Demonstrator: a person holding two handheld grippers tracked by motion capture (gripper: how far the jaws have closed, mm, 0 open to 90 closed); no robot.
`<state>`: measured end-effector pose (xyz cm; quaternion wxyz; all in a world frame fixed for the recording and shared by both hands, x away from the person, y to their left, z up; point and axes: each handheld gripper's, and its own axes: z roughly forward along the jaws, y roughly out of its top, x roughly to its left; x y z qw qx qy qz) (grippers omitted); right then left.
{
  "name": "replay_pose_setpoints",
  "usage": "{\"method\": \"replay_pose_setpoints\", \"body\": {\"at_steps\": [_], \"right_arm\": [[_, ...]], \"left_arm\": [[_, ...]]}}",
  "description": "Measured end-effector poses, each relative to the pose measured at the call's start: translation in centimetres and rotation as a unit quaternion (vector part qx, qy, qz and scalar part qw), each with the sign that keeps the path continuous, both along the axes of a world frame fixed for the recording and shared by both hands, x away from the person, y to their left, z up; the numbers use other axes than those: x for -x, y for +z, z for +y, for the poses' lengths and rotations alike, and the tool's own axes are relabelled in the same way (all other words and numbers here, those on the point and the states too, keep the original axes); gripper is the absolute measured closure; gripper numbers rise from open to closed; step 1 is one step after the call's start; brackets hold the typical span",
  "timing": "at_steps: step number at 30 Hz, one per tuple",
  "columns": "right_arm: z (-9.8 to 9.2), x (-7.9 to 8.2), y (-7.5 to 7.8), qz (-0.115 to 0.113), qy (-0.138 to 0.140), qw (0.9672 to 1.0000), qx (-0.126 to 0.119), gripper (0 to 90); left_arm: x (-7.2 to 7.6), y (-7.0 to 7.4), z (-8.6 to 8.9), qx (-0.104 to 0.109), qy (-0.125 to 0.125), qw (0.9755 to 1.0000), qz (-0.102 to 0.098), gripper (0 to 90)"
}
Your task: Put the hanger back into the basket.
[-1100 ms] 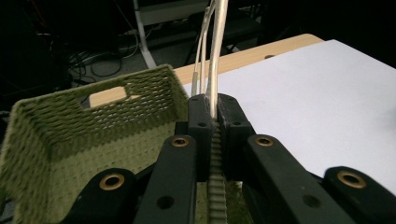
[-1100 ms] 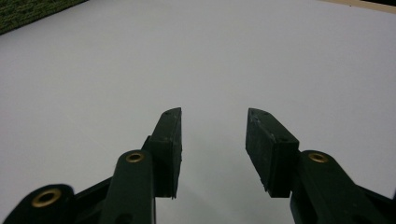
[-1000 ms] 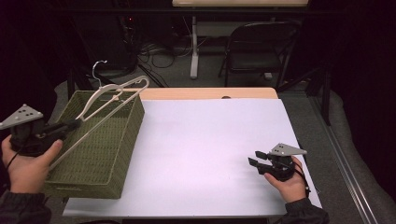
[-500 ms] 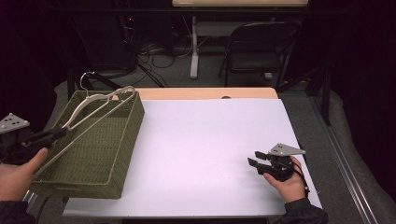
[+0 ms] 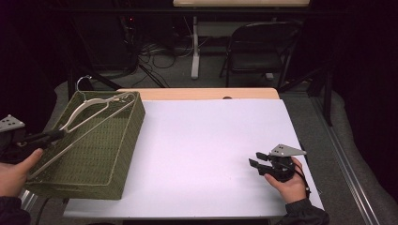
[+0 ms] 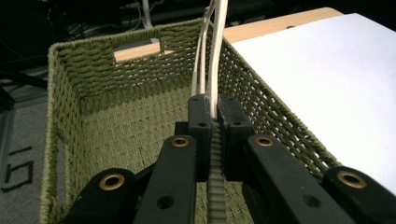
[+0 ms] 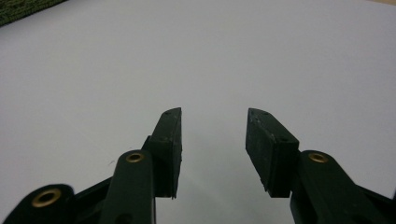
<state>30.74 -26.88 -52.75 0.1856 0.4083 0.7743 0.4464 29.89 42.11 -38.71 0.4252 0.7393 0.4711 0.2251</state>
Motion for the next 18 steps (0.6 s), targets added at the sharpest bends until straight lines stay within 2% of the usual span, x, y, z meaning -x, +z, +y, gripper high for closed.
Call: {"method": "replay_pose_setpoints", "body": {"at_steps": [1,9,11,15,18], "right_arm": [[0.0,0.0,0.0,-0.001,0.001,1.0000,0.000,56.0],[0.1,-0.1,-0.1,0.003,0.001,1.0000,0.000,55.9],[0.2,-0.1,-0.2,0.004,0.002,1.0000,0.001,56.0],[0.3,-0.1,-0.3,0.005,0.003,1.0000,0.004,55.9],[0.3,-0.1,-0.4,0.005,0.002,1.0000,0.003,55.9]], "left_arm": [[-0.2,-0.3,0.4,0.009,-0.005,1.0000,0.001,85.4],[-0.8,-1.3,1.9,0.016,-0.013,0.9998,-0.004,85.4],[-1.1,-1.8,2.2,0.004,-0.012,0.9999,-0.001,85.4],[-1.4,-2.6,2.3,0.002,-0.023,0.9997,0.004,85.4],[-1.7,-3.4,2.4,-0.011,-0.029,0.9994,0.012,85.4]]}}
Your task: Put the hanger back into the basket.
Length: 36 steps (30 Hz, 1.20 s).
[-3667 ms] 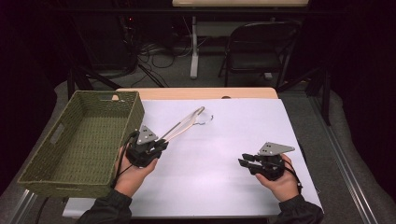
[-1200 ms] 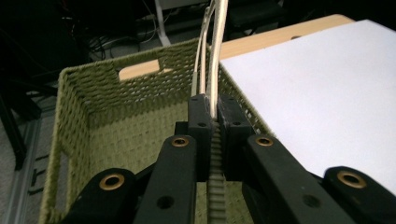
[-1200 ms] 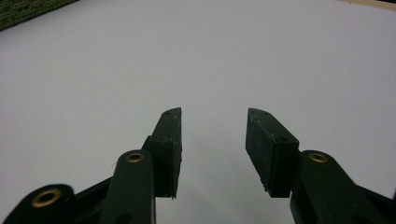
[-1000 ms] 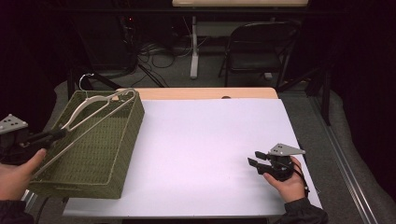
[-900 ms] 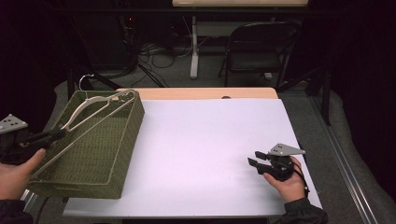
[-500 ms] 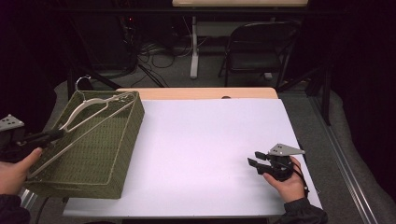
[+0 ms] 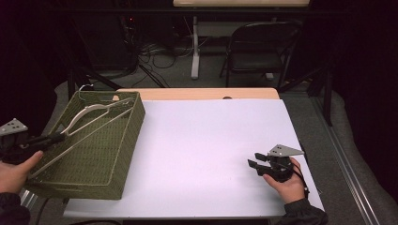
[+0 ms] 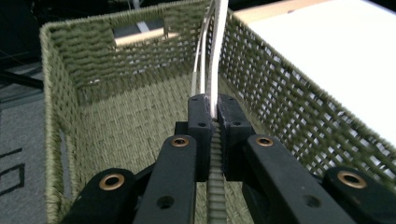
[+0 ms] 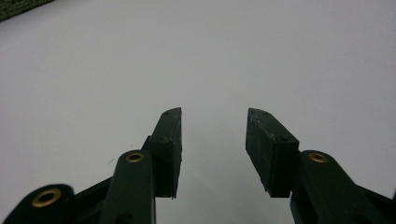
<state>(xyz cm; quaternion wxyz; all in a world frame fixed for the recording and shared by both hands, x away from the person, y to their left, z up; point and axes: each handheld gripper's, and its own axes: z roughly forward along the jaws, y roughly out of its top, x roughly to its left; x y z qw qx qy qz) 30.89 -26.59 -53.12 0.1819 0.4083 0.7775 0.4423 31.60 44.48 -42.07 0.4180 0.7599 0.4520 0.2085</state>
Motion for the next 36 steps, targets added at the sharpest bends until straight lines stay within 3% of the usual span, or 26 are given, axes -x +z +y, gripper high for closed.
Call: {"method": "replay_pose_setpoints", "body": {"at_steps": [10,14,17,19,23,24,27,29,30,33,34,35,36], "right_arm": [[0.2,-0.1,-0.3,0.006,0.000,1.0000,0.004,56.0],[0.2,0.0,-0.2,0.004,0.002,1.0000,0.005,56.0],[0.1,0.0,-0.2,0.004,0.001,1.0000,0.002,55.9],[0.0,0.0,-0.2,0.004,0.001,1.0000,0.001,55.9],[0.0,0.0,-0.2,0.005,0.002,1.0000,0.001,56.0],[0.0,0.0,-0.2,0.005,0.002,1.0000,0.001,56.0],[0.1,0.0,-0.3,0.005,0.003,1.0000,0.000,55.9],[0.0,-0.1,-0.3,0.005,0.003,1.0000,0.001,55.9],[0.1,-0.1,-0.3,0.006,0.003,1.0000,0.001,55.9],[0.1,-0.1,-0.3,0.006,0.005,1.0000,0.002,55.8],[0.1,-0.1,-0.3,0.006,0.004,1.0000,0.001,55.8],[0.0,0.0,-0.2,0.006,0.003,1.0000,-0.001,55.7],[0.0,0.0,-0.2,0.006,0.003,1.0000,-0.001,55.7]], "left_arm": [[-0.6,-2.0,0.7,-0.002,-0.009,0.9999,0.015,85.3],[-0.8,-2.4,1.2,0.004,0.000,0.9998,0.021,85.3],[-0.9,-2.4,1.2,-0.010,0.010,0.9996,0.026,85.1],[-1.3,-2.5,1.1,-0.036,0.026,0.9978,0.049,84.8],[-1.9,-2.6,1.1,-0.054,0.058,0.9937,0.080,82.6],[-1.9,-2.6,1.1,-0.054,0.058,0.9937,0.080,82.0],[-2.2,-2.8,1.3,-0.067,0.089,0.9888,0.099,79.2],[-2.3,-2.8,1.2,-0.070,0.096,0.9876,0.103,78.9],[-2.4,-2.8,1.2,-0.074,0.098,0.9862,0.111,78.8],[-2.7,-3.0,1.0,-0.102,0.120,0.9788,0.131,76.3],[-2.7,-3.0,1.0,-0.102,0.123,0.9782,0.132,76.3],[-2.6,-2.9,1.1,-0.092,0.125,0.9798,0.126,75.5],[-2.6,-2.9,1.1,-0.092,0.125,0.9798,0.126,74.8]]}}
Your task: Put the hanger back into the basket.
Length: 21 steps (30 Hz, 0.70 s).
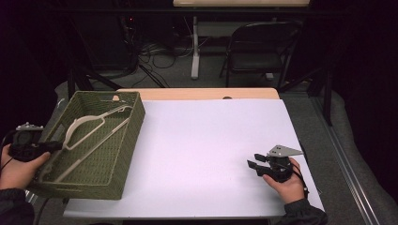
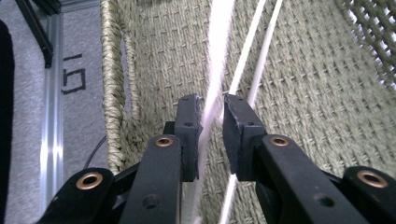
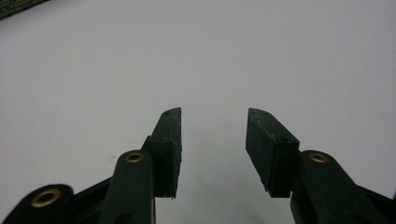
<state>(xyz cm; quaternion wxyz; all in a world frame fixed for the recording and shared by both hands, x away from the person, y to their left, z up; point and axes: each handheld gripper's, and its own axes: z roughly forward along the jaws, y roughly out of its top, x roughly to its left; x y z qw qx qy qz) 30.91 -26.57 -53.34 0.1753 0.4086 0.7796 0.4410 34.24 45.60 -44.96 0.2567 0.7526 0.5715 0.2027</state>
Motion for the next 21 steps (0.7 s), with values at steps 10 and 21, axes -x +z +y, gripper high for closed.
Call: {"method": "replay_pose_setpoints", "body": {"at_steps": [10,21], "right_arm": [[0.0,0.0,0.2,-0.005,-0.003,1.0000,-0.001,53.7],[0.4,0.4,0.8,-0.022,0.002,0.9996,0.018,46.1]], "left_arm": [[0.3,0.4,0.3,0.019,0.002,0.9997,-0.016,63.8],[1.5,1.2,-0.5,0.049,-0.018,0.9965,-0.065,47.1]]}}
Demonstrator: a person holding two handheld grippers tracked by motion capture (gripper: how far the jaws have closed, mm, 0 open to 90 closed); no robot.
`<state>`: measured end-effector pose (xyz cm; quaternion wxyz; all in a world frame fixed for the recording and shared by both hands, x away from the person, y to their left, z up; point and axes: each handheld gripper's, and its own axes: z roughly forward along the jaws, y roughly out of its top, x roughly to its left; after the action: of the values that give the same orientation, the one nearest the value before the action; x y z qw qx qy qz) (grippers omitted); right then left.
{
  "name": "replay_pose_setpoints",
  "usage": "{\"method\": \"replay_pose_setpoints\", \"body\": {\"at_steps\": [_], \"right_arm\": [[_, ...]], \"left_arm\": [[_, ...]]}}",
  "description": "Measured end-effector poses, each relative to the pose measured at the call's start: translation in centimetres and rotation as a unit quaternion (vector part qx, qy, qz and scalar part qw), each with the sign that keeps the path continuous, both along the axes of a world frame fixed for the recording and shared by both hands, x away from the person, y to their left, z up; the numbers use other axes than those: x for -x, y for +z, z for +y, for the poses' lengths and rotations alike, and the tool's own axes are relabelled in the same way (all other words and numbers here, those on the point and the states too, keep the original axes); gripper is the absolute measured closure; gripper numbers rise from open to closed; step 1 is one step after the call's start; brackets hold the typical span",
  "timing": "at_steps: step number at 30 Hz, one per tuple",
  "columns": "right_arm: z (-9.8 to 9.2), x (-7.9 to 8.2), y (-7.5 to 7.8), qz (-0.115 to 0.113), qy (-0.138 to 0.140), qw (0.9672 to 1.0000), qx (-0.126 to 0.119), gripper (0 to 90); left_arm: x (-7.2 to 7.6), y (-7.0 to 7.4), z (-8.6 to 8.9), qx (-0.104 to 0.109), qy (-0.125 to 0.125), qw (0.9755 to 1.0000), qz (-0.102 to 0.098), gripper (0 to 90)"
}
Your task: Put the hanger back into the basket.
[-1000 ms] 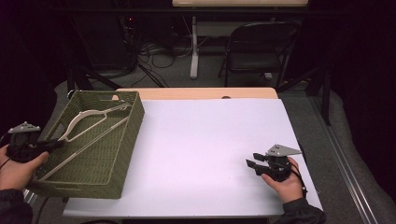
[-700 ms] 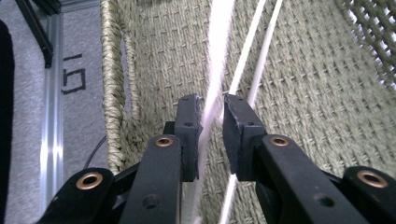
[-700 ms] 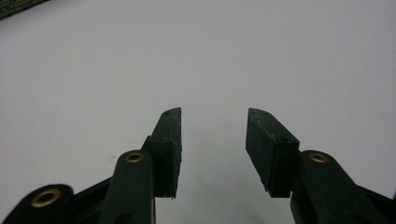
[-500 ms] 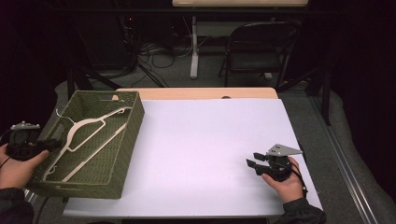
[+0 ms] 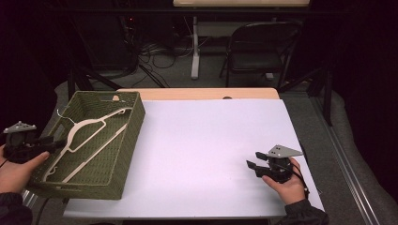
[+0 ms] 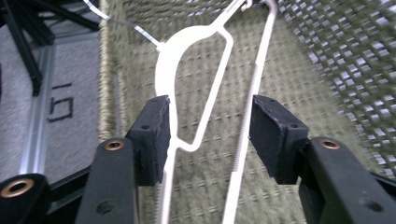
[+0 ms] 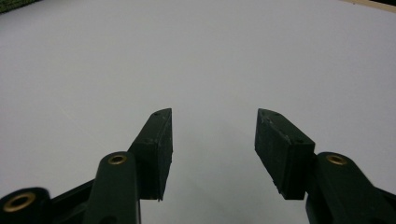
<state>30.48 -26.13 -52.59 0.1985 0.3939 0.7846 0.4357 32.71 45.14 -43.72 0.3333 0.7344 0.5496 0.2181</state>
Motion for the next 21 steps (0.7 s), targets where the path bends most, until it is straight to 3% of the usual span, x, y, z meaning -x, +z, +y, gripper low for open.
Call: {"method": "replay_pose_setpoints", "body": {"at_steps": [5,10,11,13,15,17,18,21], "right_arm": [[-0.1,0.6,0.3,-0.006,-0.003,1.0000,0.001,45.3],[-0.8,1.5,0.6,-0.012,-0.012,0.9999,0.001,45.2],[-0.8,1.5,0.6,-0.012,-0.012,0.9999,0.001,45.2],[-1.1,1.8,0.6,-0.017,-0.017,0.9997,-0.002,45.1],[-1.3,2.1,0.7,-0.017,-0.019,0.9997,-0.001,45.1],[-1.5,2.4,0.8,-0.019,-0.023,0.9996,0.000,44.9],[-1.5,2.4,0.8,-0.019,-0.023,0.9996,0.000,44.9],[-1.8,2.8,0.8,-0.020,-0.027,0.9994,0.000,44.8]], "left_arm": [[1.1,0.8,-1.5,0.011,-0.013,0.9996,-0.025,43.2],[2.6,2.0,-4.8,0.012,-0.046,0.9974,-0.053,42.2],[2.6,2.0,-4.8,0.012,-0.046,0.9974,-0.053,42.1],[3.3,2.6,-6.9,0.009,-0.064,0.9957,-0.067,42.1],[3.6,2.7,-7.6,0.014,-0.069,0.9949,-0.073,41.6],[4.2,2.7,-9.7,0.036,-0.089,0.9916,-0.086,41.2],[4.2,2.7,-9.7,0.036,-0.089,0.9916,-0.086,41.2],[4.8,2.0,-12.4,0.050,-0.114,0.9880,-0.092,41.2]]}}
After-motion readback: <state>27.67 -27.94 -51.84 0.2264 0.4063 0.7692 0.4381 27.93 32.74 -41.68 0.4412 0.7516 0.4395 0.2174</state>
